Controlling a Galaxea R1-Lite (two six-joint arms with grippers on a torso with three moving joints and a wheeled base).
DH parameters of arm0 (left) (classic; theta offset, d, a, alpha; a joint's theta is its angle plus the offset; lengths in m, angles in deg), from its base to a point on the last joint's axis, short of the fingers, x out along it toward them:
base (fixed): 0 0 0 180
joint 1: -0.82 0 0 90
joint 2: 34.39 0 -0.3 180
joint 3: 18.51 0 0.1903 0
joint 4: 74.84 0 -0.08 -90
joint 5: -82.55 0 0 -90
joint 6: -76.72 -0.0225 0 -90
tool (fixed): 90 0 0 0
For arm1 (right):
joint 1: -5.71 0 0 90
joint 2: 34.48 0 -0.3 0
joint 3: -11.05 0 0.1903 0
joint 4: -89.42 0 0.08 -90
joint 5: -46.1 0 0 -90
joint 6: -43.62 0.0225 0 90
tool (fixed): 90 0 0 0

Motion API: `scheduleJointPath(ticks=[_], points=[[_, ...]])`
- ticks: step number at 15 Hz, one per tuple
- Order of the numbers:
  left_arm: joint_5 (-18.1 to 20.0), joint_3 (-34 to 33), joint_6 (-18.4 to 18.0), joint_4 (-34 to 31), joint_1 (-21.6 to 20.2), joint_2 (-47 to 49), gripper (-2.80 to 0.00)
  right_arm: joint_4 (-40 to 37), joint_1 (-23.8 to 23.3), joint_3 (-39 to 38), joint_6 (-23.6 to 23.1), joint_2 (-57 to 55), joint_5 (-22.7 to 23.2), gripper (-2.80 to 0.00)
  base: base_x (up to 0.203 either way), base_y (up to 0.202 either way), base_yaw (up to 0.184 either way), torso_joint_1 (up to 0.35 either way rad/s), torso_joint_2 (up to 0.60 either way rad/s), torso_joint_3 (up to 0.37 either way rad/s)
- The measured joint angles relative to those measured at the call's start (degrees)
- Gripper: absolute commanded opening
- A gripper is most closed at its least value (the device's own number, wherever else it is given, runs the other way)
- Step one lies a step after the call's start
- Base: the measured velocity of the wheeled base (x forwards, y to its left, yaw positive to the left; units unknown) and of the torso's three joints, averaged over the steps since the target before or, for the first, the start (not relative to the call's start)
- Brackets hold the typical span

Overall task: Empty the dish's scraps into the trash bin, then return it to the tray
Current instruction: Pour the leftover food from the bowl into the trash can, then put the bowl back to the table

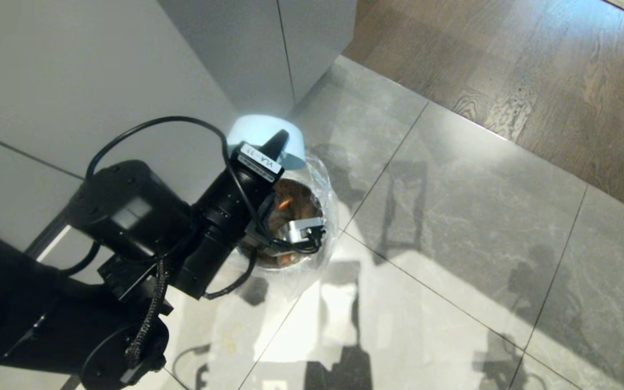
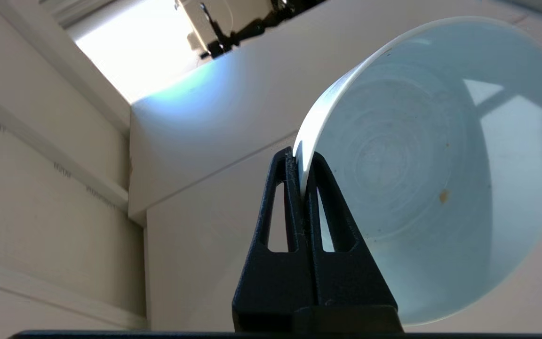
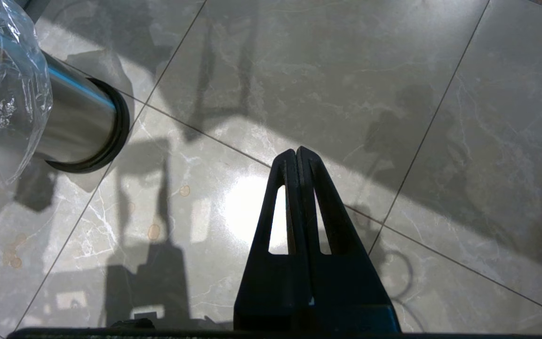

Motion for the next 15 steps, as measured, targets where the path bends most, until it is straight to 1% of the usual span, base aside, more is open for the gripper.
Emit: scheduleJointPath(ticks=[1,3,5,6,7,8,9,12,14,15], points=[[-0.9,-0.8,0.0,0.0,0.0,-0.3,-2.8,0.0,0.0,0.0,0.0,0.0,0.0,-2.8,0.0,0.0,0.0,0.0,0.0,0.0],[-4.3,-3.4,0.4,0.0,0.0,-1.5,-2.8,0.0,0.0,0.0,0.0,0.0,0.0,-2.8,0.0,0.0,0.0,0.0,0.0,0.0],[-7.7,-5.0,2.4,-0.3,-0.1,-2.9,-2.8,0.0,0.0,0.0,0.0,0.0,0.0,-2.8,0.0,0.0,0.0,0.0,0.0,0.0],[-9.4,-5.3,4.6,-2.4,-0.1,-3.7,-2.8,0.0,0.0,0.0,0.0,0.0,0.0,-2.8,0.0,0.0,0.0,0.0,0.0,0.0],[-10.7,-5.5,7.5,-6.6,-0.2,-4.3,-2.8,0.0,0.0,0.0,0.0,0.0,0.0,-2.8,0.0,0.0,0.0,0.0,0.0,0.0],[-11.5,-5.4,11.2,-11.8,-0.3,-5.0,-2.8,0.0,0.0,0.0,0.0,0.0,0.0,-2.8,0.0,0.0,0.0,0.0,0.0,0.0],[-11.8,-5.3,15.2,-16.4,-0.4,-5.9,-2.8,0.0,0.0,0.0,0.0,0.0,0.0,-2.8,0.0,0.0,0.0,0.0,0.0,0.0],[-12.1,-5.5,23.7,-27.6,-0.7,-8.8,-2.8,0.0,0.0,0.0,0.0,0.0,0.0,-2.8,0.0,0.0,0.0,0.0,0.0,0.0],[-12.1,-5.6,29.4,-34.6,-2.0,-11.4,-2.8,0.0,0.0,0.0,0.0,0.0,0.0,-2.8,0.0,0.0,0.0,0.0,0.0,0.0],[-12.0,-5.8,32.9,-38.0,-2.9,-13.0,-2.8,0.0,0.0,0.0,0.0,0.0,0.0,-2.8,0.0,0.0,0.0,0.0,0.0,0.0]])
